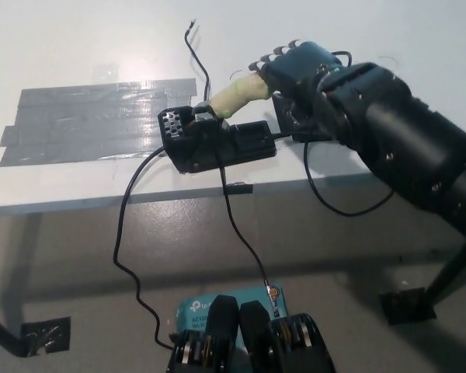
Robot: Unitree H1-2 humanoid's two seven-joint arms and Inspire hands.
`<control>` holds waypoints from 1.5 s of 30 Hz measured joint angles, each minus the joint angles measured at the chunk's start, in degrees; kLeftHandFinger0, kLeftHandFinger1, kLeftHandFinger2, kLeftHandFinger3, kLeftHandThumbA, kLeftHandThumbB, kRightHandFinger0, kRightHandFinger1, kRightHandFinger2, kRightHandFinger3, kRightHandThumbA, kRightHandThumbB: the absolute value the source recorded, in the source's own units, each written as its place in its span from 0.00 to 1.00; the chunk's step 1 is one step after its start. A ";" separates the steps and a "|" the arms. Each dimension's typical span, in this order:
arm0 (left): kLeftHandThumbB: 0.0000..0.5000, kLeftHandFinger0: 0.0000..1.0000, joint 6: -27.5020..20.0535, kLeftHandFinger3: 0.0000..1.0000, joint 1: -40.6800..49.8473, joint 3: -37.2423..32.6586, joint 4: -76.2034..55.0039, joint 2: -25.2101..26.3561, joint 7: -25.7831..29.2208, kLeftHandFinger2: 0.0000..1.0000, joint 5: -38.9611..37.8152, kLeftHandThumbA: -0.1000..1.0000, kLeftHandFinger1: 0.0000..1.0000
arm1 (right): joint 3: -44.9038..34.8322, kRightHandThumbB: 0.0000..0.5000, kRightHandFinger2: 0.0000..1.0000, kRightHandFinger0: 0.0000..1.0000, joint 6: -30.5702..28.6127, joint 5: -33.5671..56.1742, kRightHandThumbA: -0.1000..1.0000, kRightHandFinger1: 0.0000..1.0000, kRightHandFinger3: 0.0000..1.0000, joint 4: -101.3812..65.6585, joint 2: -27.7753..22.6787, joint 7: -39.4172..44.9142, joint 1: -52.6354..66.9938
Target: The robot uses its right hand to grab the soldering gun kept on the middle of the table and pulls it out of its base and keep it on the right side of the base
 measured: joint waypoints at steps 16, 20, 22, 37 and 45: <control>0.33 0.73 0.85 1.00 -1.87 -2.18 -0.25 -0.71 -0.63 0.95 0.98 0.77 0.81 | 0.69 0.45 0.57 0.33 1.61 -12.26 0.09 0.46 1.00 8.32 3.79 -22.28 5.86; 0.32 0.74 1.03 1.00 -1.92 -3.36 -0.47 -0.71 -1.00 0.95 1.32 0.74 0.81 | -0.28 0.33 0.13 0.00 1.27 -13.59 0.10 0.00 1.00 9.42 4.08 -28.85 7.49; 0.30 0.74 1.12 1.00 -2.06 -3.51 -0.47 -0.72 -1.14 0.94 1.43 0.72 0.81 | -0.85 0.48 0.04 0.00 0.74 -13.69 0.12 0.00 0.54 11.06 4.58 -31.89 7.56; 0.33 0.73 1.46 1.00 -2.74 -3.20 -0.41 -0.70 -1.96 0.95 1.28 0.73 0.81 | -3.20 0.11 0.49 0.00 -8.79 -14.15 0.00 0.08 0.32 17.03 3.21 -49.34 7.23; 0.38 0.77 1.99 1.00 -2.76 -3.05 -0.46 -0.66 -2.82 1.00 1.13 0.75 0.86 | -6.17 0.41 0.23 0.00 -11.72 -14.05 0.18 0.00 0.29 18.83 -1.83 -51.36 4.65</control>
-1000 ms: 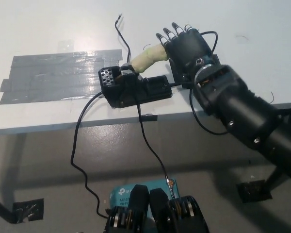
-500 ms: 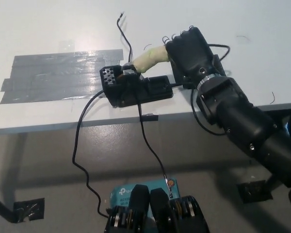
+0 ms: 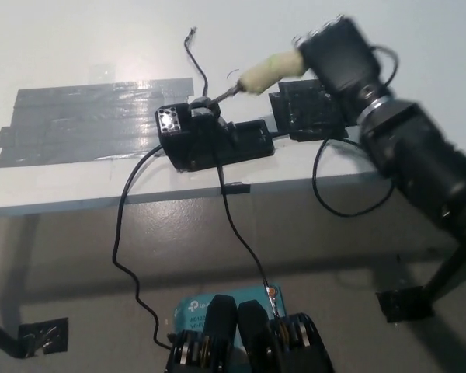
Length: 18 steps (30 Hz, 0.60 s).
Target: The robot uses its right hand to grab the soldering gun kept on the middle of the table and pulls it out of its base and keep it on the right side of the base
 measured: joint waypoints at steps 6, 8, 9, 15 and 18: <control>0.39 0.79 0.36 1.00 -0.39 0.07 0.01 0.02 -0.42 1.00 -0.19 0.77 0.87 | -1.78 0.41 0.14 0.00 -0.31 -0.03 0.05 0.00 0.35 1.57 -1.49 -1.30 -1.02; 0.38 0.79 0.43 1.00 -0.49 0.07 0.01 0.04 -0.53 1.00 -0.18 0.78 0.87 | -2.45 0.40 0.12 0.00 -0.41 0.02 0.00 0.00 0.28 1.55 -1.59 -1.85 -1.01; 0.38 0.79 0.47 1.00 -0.48 0.07 0.00 0.07 -0.59 1.00 -0.17 0.79 0.87 | -2.77 0.30 0.10 0.00 -0.47 0.05 0.00 0.00 0.22 1.55 -1.60 -2.04 -1.01; 0.37 0.81 0.54 1.00 0.11 0.14 -0.19 0.35 -0.73 1.00 -0.13 0.84 0.89 | -8.80 0.00 0.24 0.00 -0.85 2.35 0.04 0.00 0.07 1.45 -1.41 -3.25 -0.84; 0.36 0.80 0.66 1.00 0.40 0.14 -0.27 0.38 -0.83 1.00 -0.12 0.83 0.88 | -12.50 0.24 0.21 0.00 -0.44 4.29 0.00 0.00 0.25 1.10 -1.25 -2.96 -0.47</control>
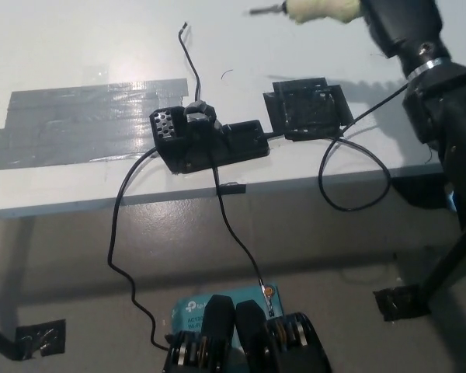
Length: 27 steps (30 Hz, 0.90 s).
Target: The robot uses its right hand to grab the soldering gun kept on the middle of the table and pulls it out of its base and keep it on the right side of the base
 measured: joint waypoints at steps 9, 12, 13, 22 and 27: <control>0.42 0.83 0.11 1.00 -0.10 0.75 0.03 -0.06 -1.59 1.00 0.52 0.80 0.92 | -4.48 0.08 0.40 0.00 7.45 2.57 0.02 0.13 0.32 -4.30 2.29 6.79 5.23; 0.42 0.84 0.13 1.00 -0.33 0.96 0.03 -0.07 -2.41 1.00 0.90 0.79 0.93 | -5.88 0.01 0.29 0.00 10.37 3.54 0.00 0.03 0.32 -4.30 3.48 8.69 8.68; 0.42 0.85 0.13 1.00 -0.40 1.05 0.03 -0.08 -2.64 1.00 1.00 0.79 0.94 | -6.28 0.04 0.25 0.00 11.04 3.85 0.02 0.00 0.43 -4.29 3.87 8.95 9.78; 0.41 0.88 0.21 1.00 -1.13 2.19 0.02 -0.57 -4.28 1.00 1.86 0.79 0.97 | -8.05 0.07 0.22 0.00 14.35 6.53 0.00 0.01 0.48 -4.42 8.18 9.72 18.04; 0.41 0.87 0.21 1.00 -1.14 2.58 0.02 -0.77 -5.08 1.00 2.55 0.78 0.95 | -7.84 0.00 0.26 0.00 15.35 7.28 0.00 0.03 0.61 -4.42 8.74 10.36 18.57</control>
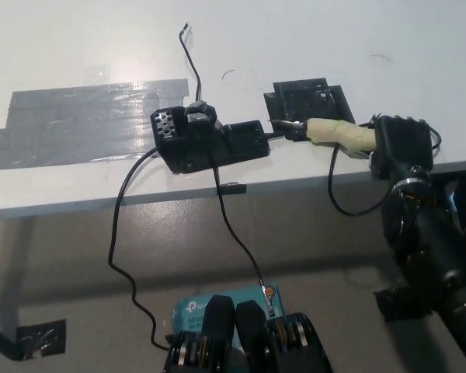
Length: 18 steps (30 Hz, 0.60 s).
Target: The robot uses its right hand to grab the soldering gun kept on the middle of the table and pulls it out of its base and keep it on the right side of the base
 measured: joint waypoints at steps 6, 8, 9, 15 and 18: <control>0.42 0.88 0.01 1.00 -0.03 0.30 0.00 -0.28 -0.84 1.00 0.58 0.79 0.96 | 0.04 0.00 1.00 1.00 0.32 2.90 0.35 1.00 1.00 -0.36 -0.46 5.83 -0.23; 0.42 0.88 0.01 1.00 0.00 0.31 0.01 -0.51 -1.04 1.00 0.66 0.81 0.97 | 0.24 0.45 1.00 1.00 0.45 3.42 0.65 1.00 1.00 -1.14 -0.97 7.81 -0.25; 0.42 0.88 0.00 1.00 0.02 0.31 0.01 -0.62 -1.10 1.00 0.74 0.81 0.97 | 0.58 0.48 1.00 1.00 0.55 3.51 0.68 1.00 1.00 -1.44 -1.33 8.89 -0.33; 0.44 0.88 0.01 1.00 0.03 0.31 0.01 -0.85 -1.19 1.00 1.18 0.81 0.96 | 3.53 1.00 1.00 1.00 1.06 3.70 0.82 1.00 1.00 -2.88 -3.39 14.84 -1.48; 0.43 0.87 0.01 1.00 0.01 0.36 0.01 -0.85 -1.21 1.00 1.36 0.80 0.96 | 5.28 1.00 1.00 1.00 1.17 3.70 1.00 1.00 1.00 -3.24 -4.43 18.25 -2.47</control>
